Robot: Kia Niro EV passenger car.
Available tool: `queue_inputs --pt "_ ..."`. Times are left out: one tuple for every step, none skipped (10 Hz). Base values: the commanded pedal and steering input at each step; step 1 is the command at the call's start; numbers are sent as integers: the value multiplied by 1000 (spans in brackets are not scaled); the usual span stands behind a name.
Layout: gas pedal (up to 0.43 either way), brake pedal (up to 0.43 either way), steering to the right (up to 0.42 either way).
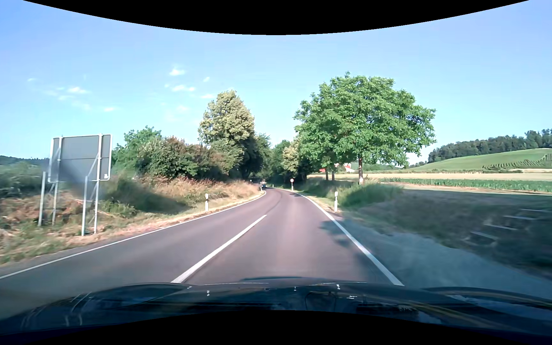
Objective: Follow the waypoints while adhering to traffic rules and regulations
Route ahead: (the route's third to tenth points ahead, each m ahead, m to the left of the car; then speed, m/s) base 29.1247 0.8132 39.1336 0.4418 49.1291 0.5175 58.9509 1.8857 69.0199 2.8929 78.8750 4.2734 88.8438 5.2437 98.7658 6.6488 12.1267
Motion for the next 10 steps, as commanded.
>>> queue_inputs --pt "260 0 -3" --pt "260 0 -3" --pt "260 0 -3" --pt "260 0 -2" --pt "248 0 -2" --pt "248 0 0" --pt "248 0 1" --pt "248 0 1" --pt "248 0 0" --pt "248 0 -2"
